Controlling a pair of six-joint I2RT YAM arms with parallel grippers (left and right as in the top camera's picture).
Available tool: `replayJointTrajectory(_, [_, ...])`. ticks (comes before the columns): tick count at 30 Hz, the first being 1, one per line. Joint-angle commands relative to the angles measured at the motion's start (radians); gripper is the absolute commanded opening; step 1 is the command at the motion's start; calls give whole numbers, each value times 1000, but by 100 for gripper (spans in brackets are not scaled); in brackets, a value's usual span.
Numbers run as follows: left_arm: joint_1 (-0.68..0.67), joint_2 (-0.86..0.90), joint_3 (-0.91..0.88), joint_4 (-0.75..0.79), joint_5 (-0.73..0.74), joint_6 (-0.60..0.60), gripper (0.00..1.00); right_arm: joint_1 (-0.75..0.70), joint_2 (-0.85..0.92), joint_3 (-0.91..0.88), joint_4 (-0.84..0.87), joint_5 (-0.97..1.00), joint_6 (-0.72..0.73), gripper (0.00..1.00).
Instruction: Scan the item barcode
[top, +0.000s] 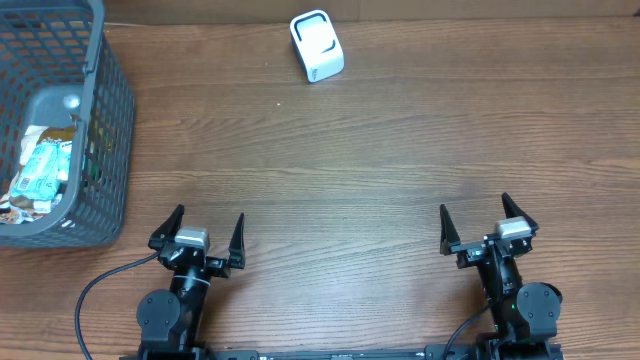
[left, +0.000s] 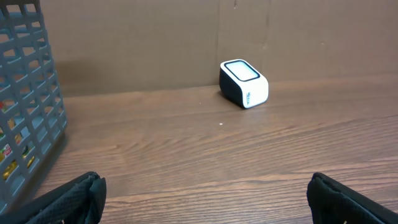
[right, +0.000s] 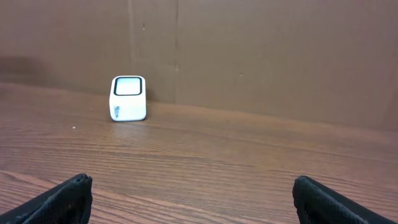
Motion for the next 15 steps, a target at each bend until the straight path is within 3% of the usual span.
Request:
replayJointTrajectory(1, [4,-12,-3,-3,-11,22,100,4,-7,-10,2,-5,-5,100])
replayJointTrajectory(15, [4,-12,-3,-3,-11,22,99,4,-7,-10,2,-6,-5,100])
